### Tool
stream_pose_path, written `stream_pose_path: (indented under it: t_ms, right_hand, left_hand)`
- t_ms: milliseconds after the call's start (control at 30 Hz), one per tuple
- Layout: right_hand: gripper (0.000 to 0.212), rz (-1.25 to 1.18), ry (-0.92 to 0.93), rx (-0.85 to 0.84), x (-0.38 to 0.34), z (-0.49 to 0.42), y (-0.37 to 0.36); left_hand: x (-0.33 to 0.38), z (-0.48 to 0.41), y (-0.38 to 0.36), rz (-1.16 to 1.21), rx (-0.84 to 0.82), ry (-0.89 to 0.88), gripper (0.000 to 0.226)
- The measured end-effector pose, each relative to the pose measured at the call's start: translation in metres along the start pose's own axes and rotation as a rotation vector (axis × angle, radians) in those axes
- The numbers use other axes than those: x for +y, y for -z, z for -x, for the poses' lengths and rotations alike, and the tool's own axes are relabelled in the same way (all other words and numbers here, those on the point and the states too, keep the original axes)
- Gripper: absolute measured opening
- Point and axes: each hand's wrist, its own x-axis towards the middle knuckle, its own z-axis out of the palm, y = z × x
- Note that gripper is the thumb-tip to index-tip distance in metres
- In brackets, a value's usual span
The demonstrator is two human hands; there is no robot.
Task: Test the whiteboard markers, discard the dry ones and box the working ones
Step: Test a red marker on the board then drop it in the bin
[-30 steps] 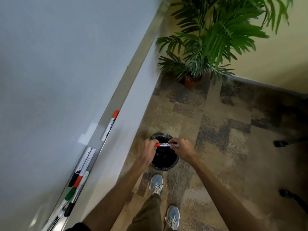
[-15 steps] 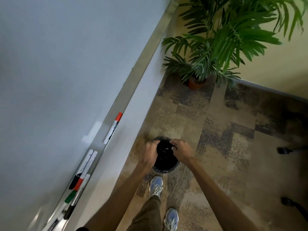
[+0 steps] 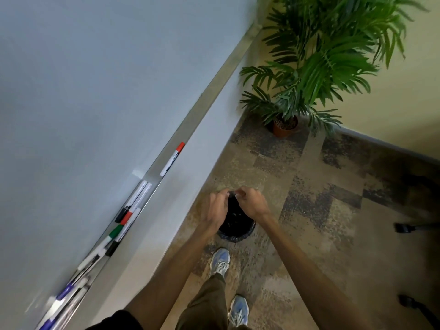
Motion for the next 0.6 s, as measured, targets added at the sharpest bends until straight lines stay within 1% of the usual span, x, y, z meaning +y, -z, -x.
stream_pose_path:
  t_ms: [133, 333, 600]
  right_hand:
    - [0.026, 0.002, 0.057, 0.010, -0.014, 0.033, 0.002]
    - [0.032, -0.002, 0.172, -0.011, -0.046, 0.084, -0.015]
    - [0.030, 0.016, 0.382, -0.119, -0.111, 0.147, -0.062]
  left_hand:
    - [0.000, 0.036, 0.018, 0.028, 0.102, 0.022, 0.026]
    - [-0.015, 0.099, 0.042, -0.050, 0.234, 0.072, 0.026]
    - [-0.057, 0.194, 0.086, -0.046, 0.357, 0.274, 0.028]
